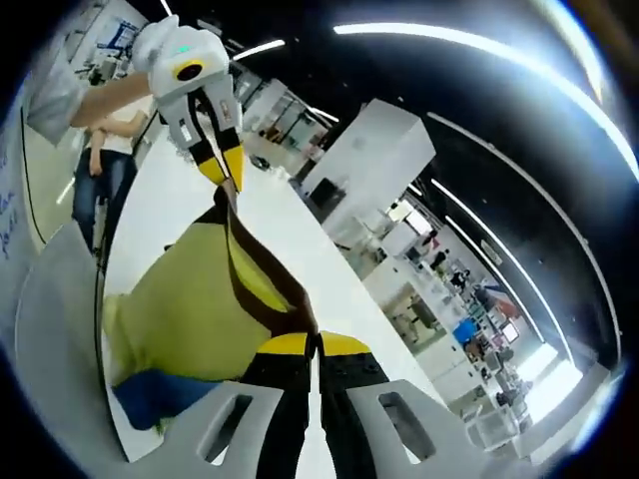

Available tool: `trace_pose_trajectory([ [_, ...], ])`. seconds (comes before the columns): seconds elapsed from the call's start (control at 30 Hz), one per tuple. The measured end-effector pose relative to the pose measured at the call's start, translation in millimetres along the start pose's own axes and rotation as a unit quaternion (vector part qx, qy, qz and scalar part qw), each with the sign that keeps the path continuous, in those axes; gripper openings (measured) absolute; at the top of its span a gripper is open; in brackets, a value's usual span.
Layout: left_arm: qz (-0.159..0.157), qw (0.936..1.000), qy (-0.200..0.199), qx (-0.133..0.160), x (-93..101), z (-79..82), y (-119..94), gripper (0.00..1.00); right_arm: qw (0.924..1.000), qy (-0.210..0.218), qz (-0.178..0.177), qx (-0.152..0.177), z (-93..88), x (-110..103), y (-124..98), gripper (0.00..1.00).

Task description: Fold the garment on the visible template until the final outline fits inside the template.

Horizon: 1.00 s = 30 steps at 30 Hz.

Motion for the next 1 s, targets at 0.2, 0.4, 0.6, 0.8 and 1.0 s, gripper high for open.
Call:
trace_pose_trajectory([
  [0.2, 0.006, 0.9996, -0.029, -0.002, -10.2, -19.9, 22, 0.0, 0.9999, 0.012, 0.002, -0.01, -14.1, 1, 25, 0.02],
  [0.4, 0.001, 0.998, -0.063, -0.004, -13.1, -42.6, 50, 0.0, 0.9992, 0.029, 0.01, -0.027, -33.2, -7, 54, 0.02],
  [0.6, -0.013, 0.9966, -0.074, -0.033, -12.7, -71.1, 80, 0.0, 0.9976, 0.029, 0.034, -0.053, -52.4, -17, 83, 0.02],
  [0.8, -0.022, 0.993, -0.113, -0.025, -12.4, -83.0, 102, 0.0, 0.996, 0.032, 0.047, -0.07, -68.6, -28, 105, 0.02],
  [1.0, -0.016, 0.9878, -0.152, -0.029, -16.5, -103.4, 124, 0.0, 0.9946, 0.044, 0.049, -0.08, -87.2, -32, 119, 0.02],
])
Point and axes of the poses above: the point that each gripper's makers call its tool centre point, and the gripper's own axes: y roughly forward along the fingers, x roughly to its right, z roughly out of its top, the point moved 5 cm from there along -y, roughly backward along the fingers, and after that the axes turned 11 degrees about -z, right-handed, at the moved point
